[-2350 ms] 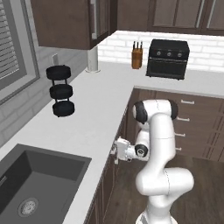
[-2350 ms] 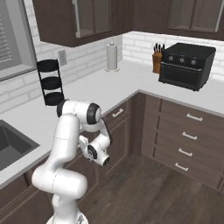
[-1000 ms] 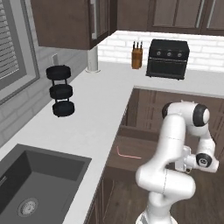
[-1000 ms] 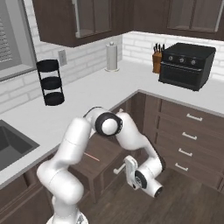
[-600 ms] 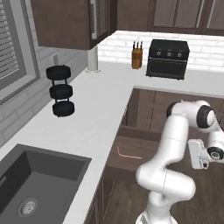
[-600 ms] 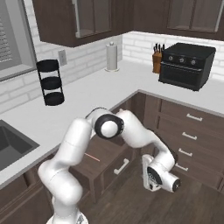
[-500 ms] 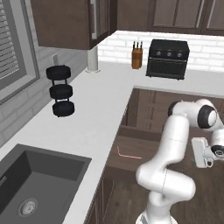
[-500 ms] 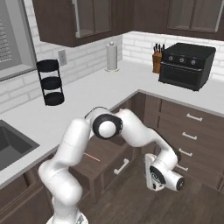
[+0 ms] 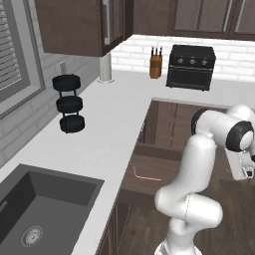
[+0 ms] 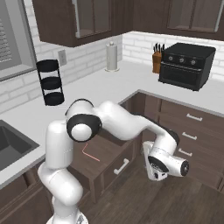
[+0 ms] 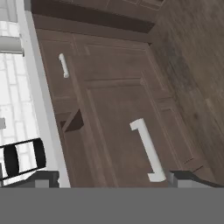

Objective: Take a straw from the drawer in front and place it inside the glass cup on the dining counter.

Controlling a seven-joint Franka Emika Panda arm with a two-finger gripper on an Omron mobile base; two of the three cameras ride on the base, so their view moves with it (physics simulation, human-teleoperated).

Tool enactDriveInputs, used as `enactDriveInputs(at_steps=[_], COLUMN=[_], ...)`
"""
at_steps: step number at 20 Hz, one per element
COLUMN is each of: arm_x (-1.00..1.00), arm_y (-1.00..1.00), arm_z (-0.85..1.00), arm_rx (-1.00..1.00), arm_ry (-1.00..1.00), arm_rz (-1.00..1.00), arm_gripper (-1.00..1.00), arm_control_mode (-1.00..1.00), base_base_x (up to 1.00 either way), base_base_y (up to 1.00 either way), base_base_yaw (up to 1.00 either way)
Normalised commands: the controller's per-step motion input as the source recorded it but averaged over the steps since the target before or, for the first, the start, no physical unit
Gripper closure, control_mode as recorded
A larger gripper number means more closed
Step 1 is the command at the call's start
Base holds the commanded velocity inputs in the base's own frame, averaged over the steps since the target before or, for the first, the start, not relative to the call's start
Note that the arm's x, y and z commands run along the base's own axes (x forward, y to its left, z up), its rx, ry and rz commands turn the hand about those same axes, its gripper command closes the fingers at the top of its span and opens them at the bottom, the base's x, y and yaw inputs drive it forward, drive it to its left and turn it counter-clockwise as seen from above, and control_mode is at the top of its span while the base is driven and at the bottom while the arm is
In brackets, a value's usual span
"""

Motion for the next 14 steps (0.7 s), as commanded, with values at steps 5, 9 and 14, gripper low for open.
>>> enactDriveInputs(at_steps=[5, 9, 14], arm_x=[0.17, 0.48, 0.46], arm_y=[0.87, 0.96, 0.9], arm_z=[0.97, 0.48, 0.08], arm_rx=[-0.19, -0.22, -0.22], arm_ry=[0.2, 0.26, 0.24], arm_rz=[0.07, 0.07, 0.05], arm_gripper=[-1.0, -1.0, -1.0], arm_control_mode=[-1.0, -1.0, -1.0], base_base_x=[0.0, 0.0, 0.0], base_base_y=[0.0, 0.0, 0.0], base_base_yaw=[0.0, 0.0, 0.0])
